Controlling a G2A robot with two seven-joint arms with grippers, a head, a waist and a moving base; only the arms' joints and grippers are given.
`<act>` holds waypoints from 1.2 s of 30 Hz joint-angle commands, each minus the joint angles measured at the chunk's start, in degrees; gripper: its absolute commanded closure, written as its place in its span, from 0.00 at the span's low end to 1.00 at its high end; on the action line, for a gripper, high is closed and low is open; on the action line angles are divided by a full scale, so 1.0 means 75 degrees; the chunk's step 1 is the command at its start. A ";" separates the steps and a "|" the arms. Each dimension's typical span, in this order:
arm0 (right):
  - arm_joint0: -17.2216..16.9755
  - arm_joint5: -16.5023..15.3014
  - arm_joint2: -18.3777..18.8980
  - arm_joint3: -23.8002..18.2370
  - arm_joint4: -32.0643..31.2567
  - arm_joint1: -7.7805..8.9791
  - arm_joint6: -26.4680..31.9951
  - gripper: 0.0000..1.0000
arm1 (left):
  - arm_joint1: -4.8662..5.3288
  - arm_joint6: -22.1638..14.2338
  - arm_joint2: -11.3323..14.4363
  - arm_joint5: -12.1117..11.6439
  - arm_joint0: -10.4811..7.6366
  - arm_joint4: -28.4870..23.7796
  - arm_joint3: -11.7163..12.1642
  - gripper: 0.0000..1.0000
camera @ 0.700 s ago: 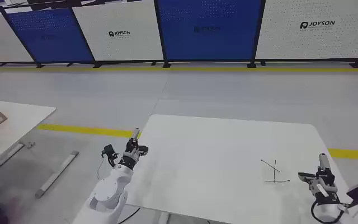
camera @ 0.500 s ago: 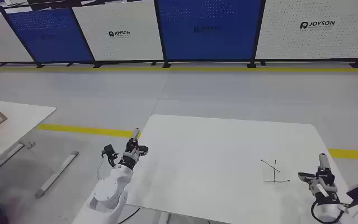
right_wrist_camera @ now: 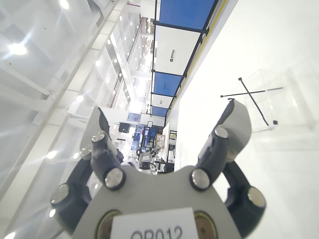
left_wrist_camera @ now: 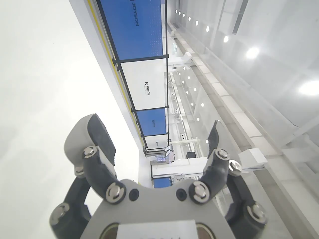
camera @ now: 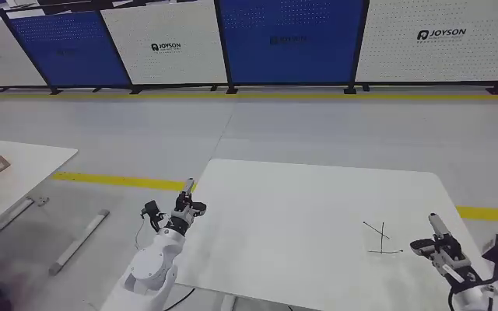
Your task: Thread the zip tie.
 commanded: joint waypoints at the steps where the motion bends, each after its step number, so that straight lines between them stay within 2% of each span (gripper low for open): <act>1: 0.0000 -0.0004 -0.0003 -0.0001 -0.0001 -0.0001 -0.0009 0.00 | 0.0000 0.0000 0.0000 0.0000 0.0000 0.0000 0.0000 0.00; 12: 0.0000 -0.0004 -0.0003 -0.0001 -0.0001 -0.0001 -0.0009 0.00 | 0.0000 0.0000 0.0000 0.0000 0.0000 0.0000 0.0000 0.00; 13: 0.0015 0.0047 -0.0075 -0.0058 -0.0015 0.0012 0.0306 0.00 | 0.0000 0.0000 0.0000 0.0000 0.0000 0.0000 0.0000 0.00; 14: 0.0153 0.0227 -0.0033 -0.0064 -0.0042 0.0067 0.1092 0.00 | 0.0000 0.0000 0.0000 0.0000 0.0000 0.0000 0.0000 0.00; 16: 0.0444 0.0432 0.0250 0.0069 -0.0113 0.0163 0.2078 0.00 | 0.0000 0.0000 0.0000 0.0000 0.0000 0.0000 0.0000 0.00; 20: 0.0877 0.0895 0.0341 0.0115 -0.0655 0.0324 0.3593 0.00 | 0.0000 0.0000 0.0000 0.0000 0.0000 0.0000 0.0000 0.00; 22: 0.1194 0.1092 0.0331 0.0237 -0.0831 0.0383 0.4008 0.00 | 0.0000 0.0000 0.0000 0.0000 0.0000 0.0000 0.0000 0.00; 26: 0.1736 0.1226 0.0007 0.0591 -0.1225 0.0488 0.5057 0.00 | 0.0000 0.0000 0.0000 0.0000 0.0000 0.0000 0.0000 0.00; 28: 0.1924 0.1435 0.0081 0.0841 -0.1258 0.0477 0.4424 0.00 | 0.0000 0.0000 0.0000 0.0000 0.0000 0.0000 0.0000 0.00; 36: 0.1924 0.1435 0.0081 0.0841 -0.1258 0.0477 0.4424 0.00 | 0.0000 0.0000 0.0000 0.0000 0.0000 0.0000 0.0000 0.00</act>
